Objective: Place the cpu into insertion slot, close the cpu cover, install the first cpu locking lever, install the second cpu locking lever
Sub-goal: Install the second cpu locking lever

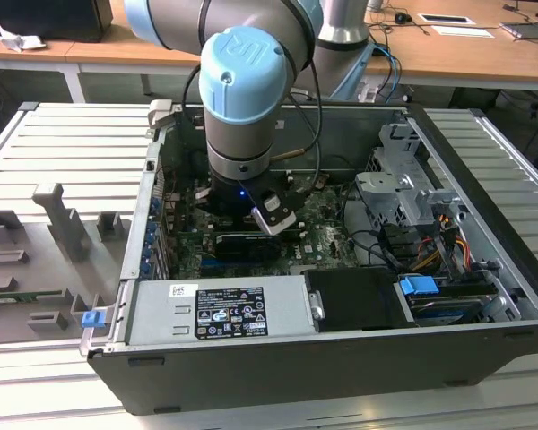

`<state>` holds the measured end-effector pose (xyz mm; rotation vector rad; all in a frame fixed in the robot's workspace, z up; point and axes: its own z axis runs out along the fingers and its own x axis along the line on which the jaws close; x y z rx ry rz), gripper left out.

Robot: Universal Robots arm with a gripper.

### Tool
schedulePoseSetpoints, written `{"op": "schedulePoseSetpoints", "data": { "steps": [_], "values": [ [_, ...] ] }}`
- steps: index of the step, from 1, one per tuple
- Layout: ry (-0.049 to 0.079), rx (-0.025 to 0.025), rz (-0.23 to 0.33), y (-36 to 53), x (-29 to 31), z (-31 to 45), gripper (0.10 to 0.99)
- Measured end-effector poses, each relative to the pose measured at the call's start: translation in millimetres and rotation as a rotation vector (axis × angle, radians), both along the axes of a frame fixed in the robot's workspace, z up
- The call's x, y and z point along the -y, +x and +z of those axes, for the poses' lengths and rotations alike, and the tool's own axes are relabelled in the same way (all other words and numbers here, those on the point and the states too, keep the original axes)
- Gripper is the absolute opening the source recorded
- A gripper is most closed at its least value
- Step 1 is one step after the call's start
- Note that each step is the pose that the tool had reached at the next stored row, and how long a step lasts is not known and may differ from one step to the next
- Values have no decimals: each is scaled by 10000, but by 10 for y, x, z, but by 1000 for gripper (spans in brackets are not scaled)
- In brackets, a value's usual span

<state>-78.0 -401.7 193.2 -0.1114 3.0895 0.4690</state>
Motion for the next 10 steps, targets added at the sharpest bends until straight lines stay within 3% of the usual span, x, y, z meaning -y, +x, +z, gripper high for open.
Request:
{"op": "schedulePoseSetpoints", "data": {
  "steps": [4, 10],
  "values": [
    [65, 4, 1, -15, 0, 30, 106],
    [75, 0, -1, -16, 0, 229, 106]
  ]
}}
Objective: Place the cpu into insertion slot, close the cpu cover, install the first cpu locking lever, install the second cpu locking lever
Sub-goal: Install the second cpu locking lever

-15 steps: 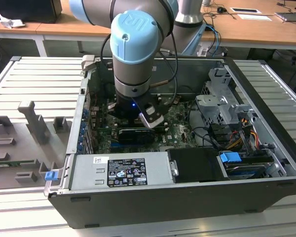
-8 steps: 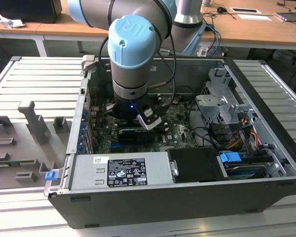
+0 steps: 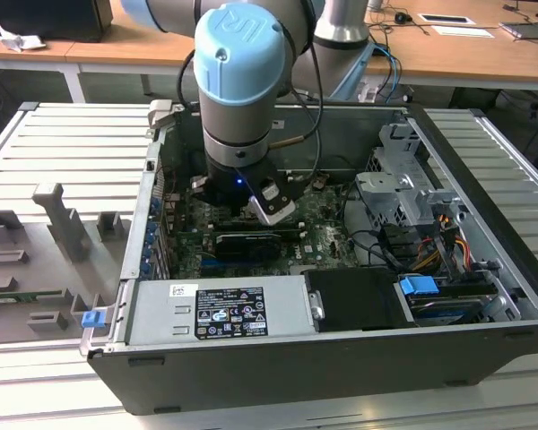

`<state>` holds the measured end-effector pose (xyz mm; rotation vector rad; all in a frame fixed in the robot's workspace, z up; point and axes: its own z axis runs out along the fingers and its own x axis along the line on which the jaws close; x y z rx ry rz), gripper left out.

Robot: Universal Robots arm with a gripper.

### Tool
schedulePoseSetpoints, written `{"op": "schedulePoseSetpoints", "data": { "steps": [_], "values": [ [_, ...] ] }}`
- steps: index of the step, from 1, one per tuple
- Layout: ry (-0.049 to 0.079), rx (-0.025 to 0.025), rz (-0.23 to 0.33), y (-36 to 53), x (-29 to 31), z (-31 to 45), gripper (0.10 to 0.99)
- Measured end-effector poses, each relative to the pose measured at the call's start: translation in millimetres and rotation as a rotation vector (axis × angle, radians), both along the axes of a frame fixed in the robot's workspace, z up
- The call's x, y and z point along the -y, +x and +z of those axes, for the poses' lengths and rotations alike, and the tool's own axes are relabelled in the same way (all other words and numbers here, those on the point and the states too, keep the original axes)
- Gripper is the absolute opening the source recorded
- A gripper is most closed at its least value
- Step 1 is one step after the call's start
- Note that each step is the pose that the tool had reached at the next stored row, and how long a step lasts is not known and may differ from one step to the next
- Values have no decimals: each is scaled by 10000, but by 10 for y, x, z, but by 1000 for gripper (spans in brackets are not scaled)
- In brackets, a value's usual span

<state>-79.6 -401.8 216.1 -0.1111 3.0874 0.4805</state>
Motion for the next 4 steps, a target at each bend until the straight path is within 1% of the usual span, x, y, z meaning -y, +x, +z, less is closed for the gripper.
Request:
{"op": "schedulePoseSetpoints", "data": {
  "steps": [1, 4],
  "values": [
    [3, -1, 0, 0, 0, 12, 106],
    [6, 1, 0, 0, 0, 15, 106]
  ]
}}
